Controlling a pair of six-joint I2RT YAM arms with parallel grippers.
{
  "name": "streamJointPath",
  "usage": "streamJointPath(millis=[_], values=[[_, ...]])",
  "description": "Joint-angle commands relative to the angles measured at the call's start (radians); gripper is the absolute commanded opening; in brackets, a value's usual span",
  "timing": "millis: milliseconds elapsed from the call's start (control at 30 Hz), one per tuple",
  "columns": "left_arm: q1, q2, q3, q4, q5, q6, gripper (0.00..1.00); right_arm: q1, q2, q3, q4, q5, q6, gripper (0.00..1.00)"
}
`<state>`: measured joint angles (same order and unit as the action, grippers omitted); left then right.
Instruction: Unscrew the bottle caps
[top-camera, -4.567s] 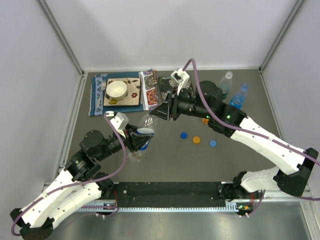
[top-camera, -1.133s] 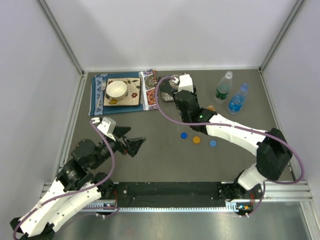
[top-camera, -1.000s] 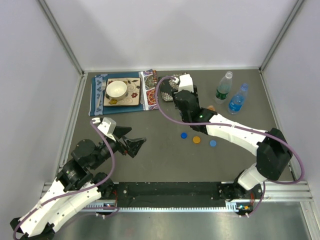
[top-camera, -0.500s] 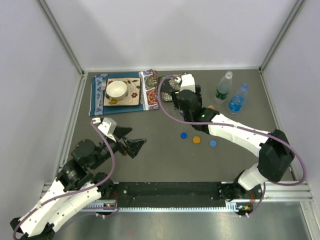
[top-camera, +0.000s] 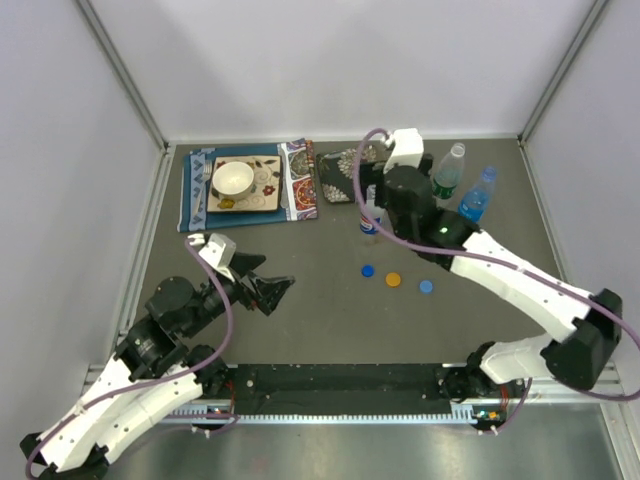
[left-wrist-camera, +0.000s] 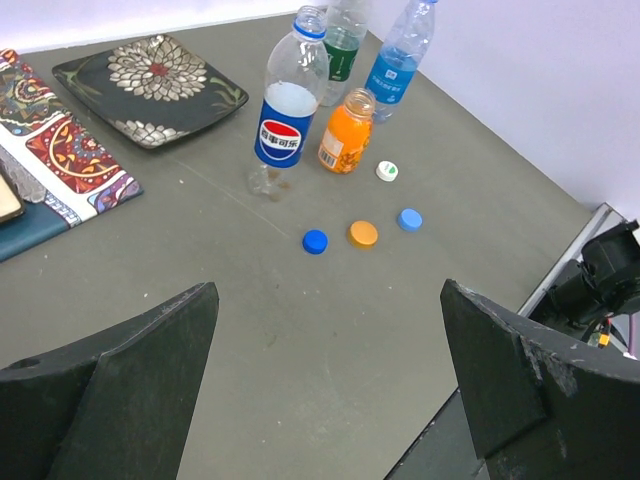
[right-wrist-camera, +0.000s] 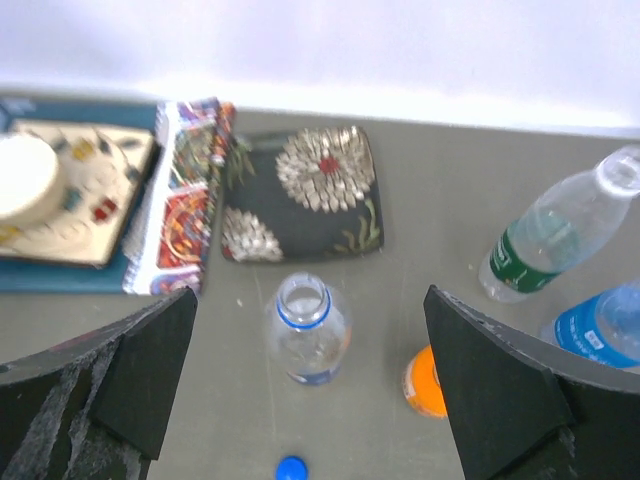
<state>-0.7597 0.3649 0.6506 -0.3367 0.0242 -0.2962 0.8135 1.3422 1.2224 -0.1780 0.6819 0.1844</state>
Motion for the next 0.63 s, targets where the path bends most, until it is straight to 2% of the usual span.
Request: streamJointPath(millis=[0,200,267,467,600], values=[[0.003,0.028,0.012,0.048,-0.061,-0.030,0.99,0.007,-0.165,0.106,-0.032,-0.016,0.006,0.97],[0.002,0.107,0.056,-0.025,-0.234,-0.116,0.98,0.068,-0.455,-0.196,0.040,-0.041,-0.005,0.98],[0.003,0.130,0.064,-0.027,-0.250,-0.155,0.98,0.081,-0.576,-0.300,0.023,-0.028,0.021,0.99],[0.003,0.203,0.064,-0.012,-0.273,-0.205,0.98,0.096,-0.811,-0.457,-0.104,-0.030,0.136,0.99],[0.003,0.239,0.066,-0.010,-0.273,-0.231,0.98,0.096,-0.868,-0.492,-0.138,-0.019,0.151,0.99]])
